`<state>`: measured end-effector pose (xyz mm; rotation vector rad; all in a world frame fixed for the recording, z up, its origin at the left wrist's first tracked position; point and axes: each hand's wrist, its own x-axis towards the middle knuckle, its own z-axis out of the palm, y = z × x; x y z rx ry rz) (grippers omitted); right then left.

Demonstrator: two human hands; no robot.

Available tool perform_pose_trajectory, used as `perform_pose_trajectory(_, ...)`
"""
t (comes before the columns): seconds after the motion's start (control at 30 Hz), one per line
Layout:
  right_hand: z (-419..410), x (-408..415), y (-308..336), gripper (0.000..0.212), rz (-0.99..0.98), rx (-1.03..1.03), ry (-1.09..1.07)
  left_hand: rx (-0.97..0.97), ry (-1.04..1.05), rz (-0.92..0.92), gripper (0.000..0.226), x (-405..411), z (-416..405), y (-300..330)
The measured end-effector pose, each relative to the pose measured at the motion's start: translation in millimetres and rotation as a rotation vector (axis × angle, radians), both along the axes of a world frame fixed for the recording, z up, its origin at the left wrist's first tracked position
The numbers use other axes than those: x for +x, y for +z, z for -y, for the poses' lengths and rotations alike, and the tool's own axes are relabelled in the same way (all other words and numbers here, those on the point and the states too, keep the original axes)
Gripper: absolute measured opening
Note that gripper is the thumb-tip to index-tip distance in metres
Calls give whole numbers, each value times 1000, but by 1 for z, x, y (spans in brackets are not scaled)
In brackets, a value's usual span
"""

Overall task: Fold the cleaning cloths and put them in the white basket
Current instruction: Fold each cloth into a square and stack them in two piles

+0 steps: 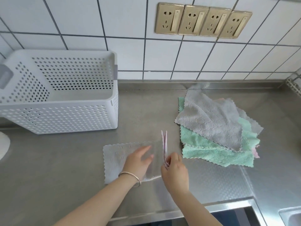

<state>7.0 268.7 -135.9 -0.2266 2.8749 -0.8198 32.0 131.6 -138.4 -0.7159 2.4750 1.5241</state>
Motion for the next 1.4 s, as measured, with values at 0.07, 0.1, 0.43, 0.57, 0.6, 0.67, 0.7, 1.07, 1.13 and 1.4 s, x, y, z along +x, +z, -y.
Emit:
perform_pose_trajectory(0.07, 16, 8, 1, 37, -145, -25, 113, 57, 82, -6, 31, -8, -4, 15)
perform_pose_trajectory(0.1, 23, 11, 2, 40, -204, -23, 179, 25, 77, 12, 24, -11, -5, 21)
perform_pose_trajectory(0.43, 50, 37, -27, 68, -332, 75, 476, -118, 343, 62, 36, 23, 57, 11)
perform_pose_trajectory(0.57, 58, 39, -47, 68, -247, 261, 575, -120, 456, 122, 26, 42, 79, -9)
perform_pose_trajectory(0.6, 60, 40, -52, 69, -247, 299, 585, -123, 469, 145, 24, 46, 79, -13)
perform_pose_trajectory(0.67, 62, 42, -60, 68, -240, 327, 596, -141, 491, 176, 19, 50, 76, -23)
perform_pose_trajectory(0.7, 63, 43, -60, 66, -220, 322, 601, -146, 505, 176, 21, 52, 74, -27)
perform_pose_trajectory(1.07, 62, 44, -64, 72, -106, 387, 707, -82, 647, 84, 33, 56, 81, -42)
perform_pose_trajectory(1.13, 58, 43, -61, 71, -123, 390, 733, -123, 643, 62, 38, 57, 80, -46)
perform_pose_trajectory(1.4, 40, 22, -61, 56, -188, 331, 798, -810, -106, 46, 51, 80, 53, -59)
